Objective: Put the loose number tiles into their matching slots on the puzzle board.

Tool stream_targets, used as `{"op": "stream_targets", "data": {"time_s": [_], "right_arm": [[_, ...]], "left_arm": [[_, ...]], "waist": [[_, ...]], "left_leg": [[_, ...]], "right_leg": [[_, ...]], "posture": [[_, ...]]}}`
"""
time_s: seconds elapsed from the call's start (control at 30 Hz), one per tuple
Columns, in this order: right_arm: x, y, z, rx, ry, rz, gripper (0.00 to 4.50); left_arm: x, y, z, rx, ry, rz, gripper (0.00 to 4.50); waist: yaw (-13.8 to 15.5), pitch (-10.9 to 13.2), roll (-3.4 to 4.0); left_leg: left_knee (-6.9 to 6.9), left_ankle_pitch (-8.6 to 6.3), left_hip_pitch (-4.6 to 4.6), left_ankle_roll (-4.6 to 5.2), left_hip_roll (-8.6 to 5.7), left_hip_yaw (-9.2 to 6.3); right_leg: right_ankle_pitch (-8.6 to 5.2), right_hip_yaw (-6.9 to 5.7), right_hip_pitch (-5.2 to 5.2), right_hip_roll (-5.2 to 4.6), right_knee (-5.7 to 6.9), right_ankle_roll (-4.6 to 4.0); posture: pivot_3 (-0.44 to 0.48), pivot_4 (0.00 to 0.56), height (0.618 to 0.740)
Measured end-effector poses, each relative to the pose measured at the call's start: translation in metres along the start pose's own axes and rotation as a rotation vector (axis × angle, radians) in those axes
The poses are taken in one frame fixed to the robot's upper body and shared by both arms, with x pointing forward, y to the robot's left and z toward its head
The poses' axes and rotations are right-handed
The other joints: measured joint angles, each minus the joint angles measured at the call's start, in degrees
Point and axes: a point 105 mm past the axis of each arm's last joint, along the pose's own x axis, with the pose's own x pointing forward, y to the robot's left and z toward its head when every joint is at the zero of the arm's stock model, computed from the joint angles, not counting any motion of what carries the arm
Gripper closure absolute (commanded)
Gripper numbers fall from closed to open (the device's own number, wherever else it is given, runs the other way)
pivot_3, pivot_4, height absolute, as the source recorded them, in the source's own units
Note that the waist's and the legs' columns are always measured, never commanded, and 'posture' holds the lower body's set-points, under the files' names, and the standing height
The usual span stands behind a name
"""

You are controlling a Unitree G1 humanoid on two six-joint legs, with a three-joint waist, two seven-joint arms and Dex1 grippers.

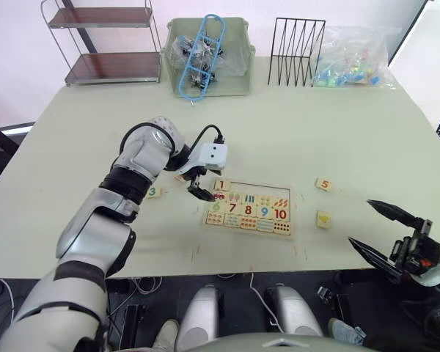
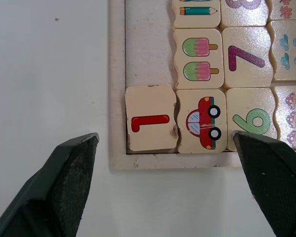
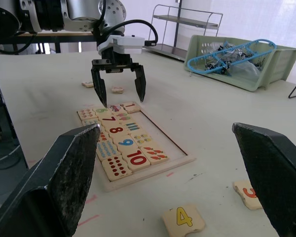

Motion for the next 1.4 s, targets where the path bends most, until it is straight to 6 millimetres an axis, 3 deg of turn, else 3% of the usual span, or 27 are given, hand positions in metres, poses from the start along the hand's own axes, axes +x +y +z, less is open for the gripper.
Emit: {"op": "stream_targets", "data": {"time_s": [0.33, 0.5, 0.7, 0.8, 1.03, 1.4], "right_arm": [[0.003, -0.001, 0.001, -0.007, -0.005, 0.009, 0.0], [0.003, -0.001, 0.0, -0.007, -0.004, 0.008, 0.0], [0.002, 0.0, -0.001, 0.0, 0.001, 0.007, 0.0], [0.003, 0.001, -0.001, 0.001, 0.001, 0.01, 0.0], [0.006, 0.001, -0.003, 0.003, -0.008, 0.018, 0.0], [0.007, 0.002, -0.004, 0.006, -0.013, 0.012, 0.0]], "left_arm": [[-0.015, 0.014, 0.0, -0.004, -0.011, 0.042, 0.11], [-0.025, 0.02, 0.015, 0.007, -0.099, 0.069, 0.11], [-0.023, 0.027, 0.036, 0.014, -0.266, 0.112, 0.11], [-0.025, 0.024, 0.044, 0.028, -0.36, 0.106, 0.92], [-0.021, 0.014, 0.04, 0.022, -0.449, 0.079, 4.34], [-0.002, 0.002, 0.013, 0.034, -0.45, 0.086, 4.47]], "waist": [[0.0, 0.0, 0.0], [0.0, 0.0, 0.0], [0.0, 0.0, 0.0], [-0.2, 0.0, 0.0], [0.0, 0.0, 0.01], [0.0, 0.0, 0.01]], "left_leg": [[0.05, 0.0, -0.08, 0.0, -0.01, -0.08], [0.06, 0.0, -0.1, 0.0, -0.02, -0.1], [0.1, 0.0, -0.13, 0.0, -0.02, -0.14], [0.1, 0.0, -0.11, 0.0, -0.02, -0.15], [0.14, 0.0, -0.12, 0.0, -0.02, -0.18], [0.16, 0.0, -0.13, 0.0, -0.03, -0.2]], "right_leg": [[0.0, -0.08, 0.0, 0.0, -0.01, 0.0], [0.0, -0.1, 0.0, 0.0, -0.01, 0.0], [0.01, -0.13, 0.0, 0.0, 0.0, 0.0], [0.01, -0.13, 0.0, 0.0, 0.02, -0.01], [0.01, -0.15, 0.02, 0.0, 0.03, -0.01], [0.01, -0.17, 0.03, 0.0, 0.02, -0.01]], "posture": [[0.0, 0.15, 0.74], [0.0, 0.15, 0.74], [0.0, 0.15, 0.74], [0.0, 0.15, 0.74], [0.0, 0.15, 0.74], [0.0, 0.15, 0.74]]}}
